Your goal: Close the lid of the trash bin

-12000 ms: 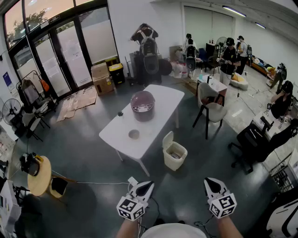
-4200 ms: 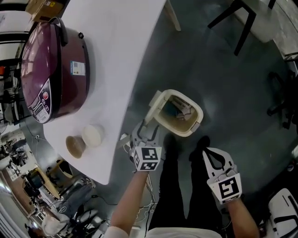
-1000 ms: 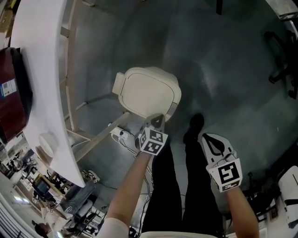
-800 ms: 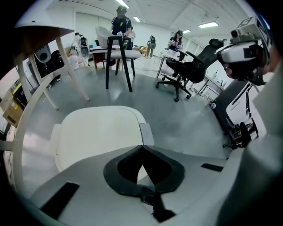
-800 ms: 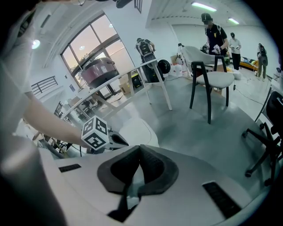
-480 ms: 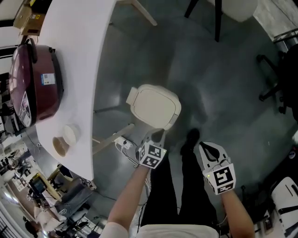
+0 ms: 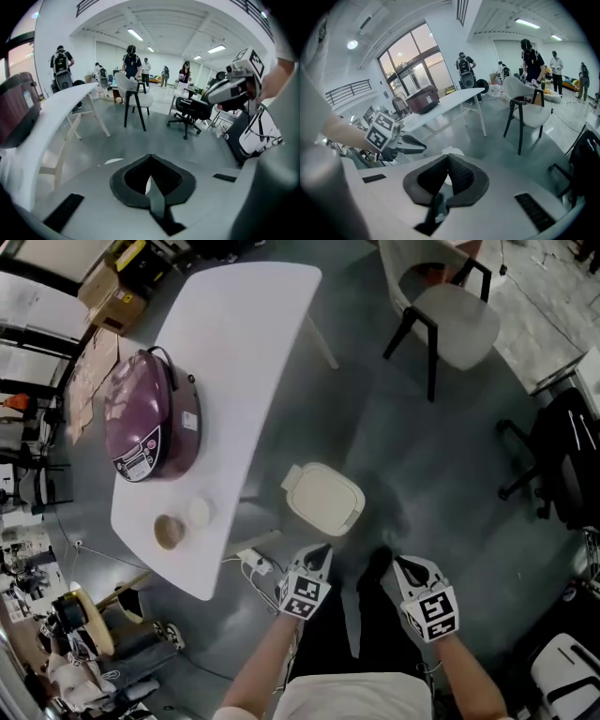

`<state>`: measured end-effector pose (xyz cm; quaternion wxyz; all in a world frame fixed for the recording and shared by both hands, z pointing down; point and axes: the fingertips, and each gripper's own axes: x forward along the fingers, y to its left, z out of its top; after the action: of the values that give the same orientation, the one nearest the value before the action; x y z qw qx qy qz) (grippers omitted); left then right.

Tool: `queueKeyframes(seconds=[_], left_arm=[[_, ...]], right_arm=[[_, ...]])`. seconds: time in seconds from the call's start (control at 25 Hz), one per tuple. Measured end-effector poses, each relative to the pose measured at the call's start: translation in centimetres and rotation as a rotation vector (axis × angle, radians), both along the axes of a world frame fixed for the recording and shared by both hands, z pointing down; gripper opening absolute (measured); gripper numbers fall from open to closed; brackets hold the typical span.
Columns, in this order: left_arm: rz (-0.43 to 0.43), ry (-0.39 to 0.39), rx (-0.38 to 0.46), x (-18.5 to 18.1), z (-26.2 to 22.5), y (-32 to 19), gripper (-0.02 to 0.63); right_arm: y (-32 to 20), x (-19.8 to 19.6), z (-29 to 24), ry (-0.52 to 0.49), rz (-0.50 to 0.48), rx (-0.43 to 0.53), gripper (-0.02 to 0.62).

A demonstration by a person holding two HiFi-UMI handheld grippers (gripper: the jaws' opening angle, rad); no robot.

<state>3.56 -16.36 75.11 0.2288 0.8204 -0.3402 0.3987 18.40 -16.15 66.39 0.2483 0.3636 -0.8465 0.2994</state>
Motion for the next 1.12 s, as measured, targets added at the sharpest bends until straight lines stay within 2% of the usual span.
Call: queueKeyframes(seconds=[0.2, 0.4, 0.56, 0.96, 1.12], left_arm=[[-0.044, 0.072, 0.092, -0.9, -9.3, 1.4, 0.012], [-0.057, 0.132, 0.167, -3.4, -15.7, 3.7, 0.014], [-0.071, 0.205, 0.201, -6.2, -19.6, 6.5, 0.014], [0.012, 0.31, 0.285, -12.8, -28.0, 14.6, 0.014], [0.02, 0.348, 0.307, -14.7, -30.3, 17.7, 0.014]], right_arm=[[1.4, -0.9, -5.4, 0.022, -0.03, 0.046, 0.012], [3.4, -2.8, -10.2, 0.045, -0.02, 0.103, 0.012], [6.6, -5.6, -13.7, 0.084, -0.021, 0.161, 0.012], [15.2, -13.2, -21.3, 0.121, 0.044, 0.257, 0.012], [18.2, -14.8, -24.1, 0.116, 0.093, 0.285, 0.012]])
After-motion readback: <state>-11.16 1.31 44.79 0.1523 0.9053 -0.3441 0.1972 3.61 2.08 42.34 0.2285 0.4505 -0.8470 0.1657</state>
